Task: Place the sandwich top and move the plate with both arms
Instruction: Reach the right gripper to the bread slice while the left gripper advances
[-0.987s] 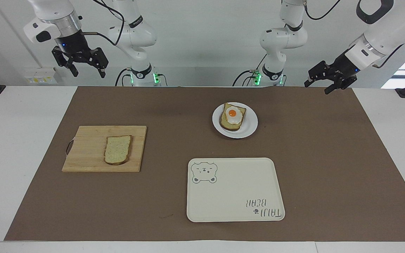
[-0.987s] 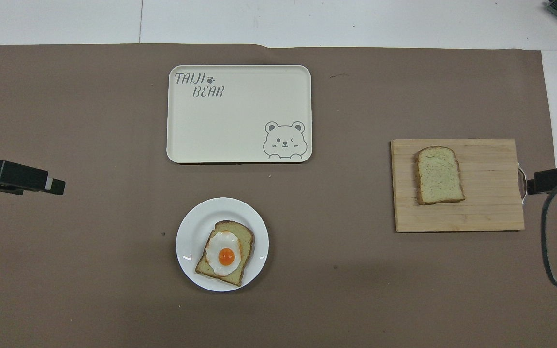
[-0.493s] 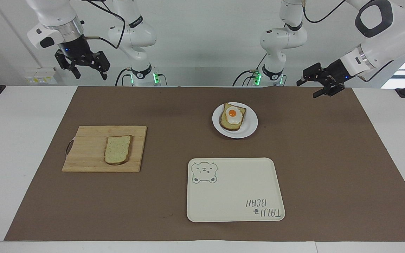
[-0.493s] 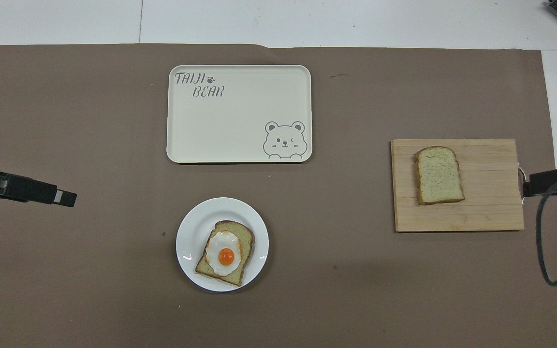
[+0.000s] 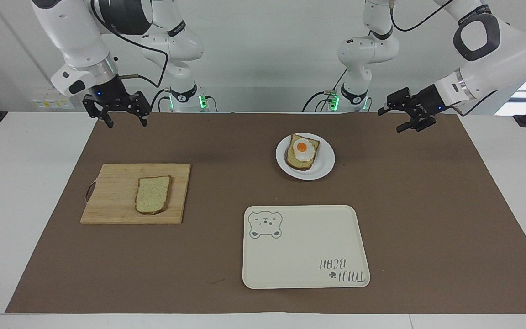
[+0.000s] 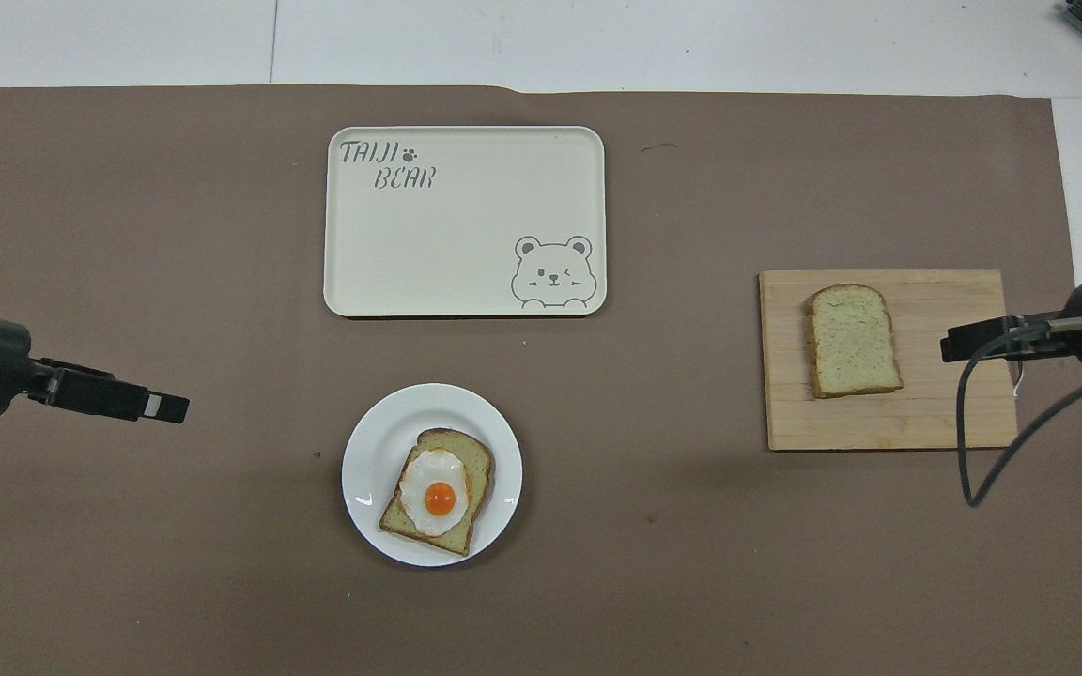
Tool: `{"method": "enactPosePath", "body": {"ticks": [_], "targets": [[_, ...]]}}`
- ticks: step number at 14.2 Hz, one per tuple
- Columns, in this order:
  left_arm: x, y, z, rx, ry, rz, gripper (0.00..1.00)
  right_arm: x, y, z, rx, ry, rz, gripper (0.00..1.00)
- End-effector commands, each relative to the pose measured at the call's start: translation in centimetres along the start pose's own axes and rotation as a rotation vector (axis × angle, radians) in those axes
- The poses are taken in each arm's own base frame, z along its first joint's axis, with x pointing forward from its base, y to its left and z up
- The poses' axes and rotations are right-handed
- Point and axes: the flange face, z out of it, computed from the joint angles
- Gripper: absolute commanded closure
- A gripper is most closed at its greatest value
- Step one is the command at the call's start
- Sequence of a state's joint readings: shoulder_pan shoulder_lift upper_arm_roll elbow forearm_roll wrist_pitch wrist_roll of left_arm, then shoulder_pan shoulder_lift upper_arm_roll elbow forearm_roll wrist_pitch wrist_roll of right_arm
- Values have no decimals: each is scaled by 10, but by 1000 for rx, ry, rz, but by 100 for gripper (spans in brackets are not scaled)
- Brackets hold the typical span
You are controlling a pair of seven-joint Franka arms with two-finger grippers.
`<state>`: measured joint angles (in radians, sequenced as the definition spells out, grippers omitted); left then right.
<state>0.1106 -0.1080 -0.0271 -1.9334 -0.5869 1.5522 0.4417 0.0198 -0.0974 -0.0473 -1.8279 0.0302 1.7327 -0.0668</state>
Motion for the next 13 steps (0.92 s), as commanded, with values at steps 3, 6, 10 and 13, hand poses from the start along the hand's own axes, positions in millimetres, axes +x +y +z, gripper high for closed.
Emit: {"method": "enactPosePath", "body": {"ticks": [3, 6, 10, 13], "targets": [[-13, -13, 20, -67, 48, 13, 0, 36, 17, 64, 27, 6, -61, 0], [-15, -25, 44, -128, 67, 23, 0, 51, 33, 112, 67, 29, -58, 0], [-21, -39, 75, -156, 43, -18, 0, 54, 48, 165, 59, 42, -69, 0], [-33, -63, 109, -161, 63, -93, 0, 55, 78, 190, 101, 41, -78, 0]]}}
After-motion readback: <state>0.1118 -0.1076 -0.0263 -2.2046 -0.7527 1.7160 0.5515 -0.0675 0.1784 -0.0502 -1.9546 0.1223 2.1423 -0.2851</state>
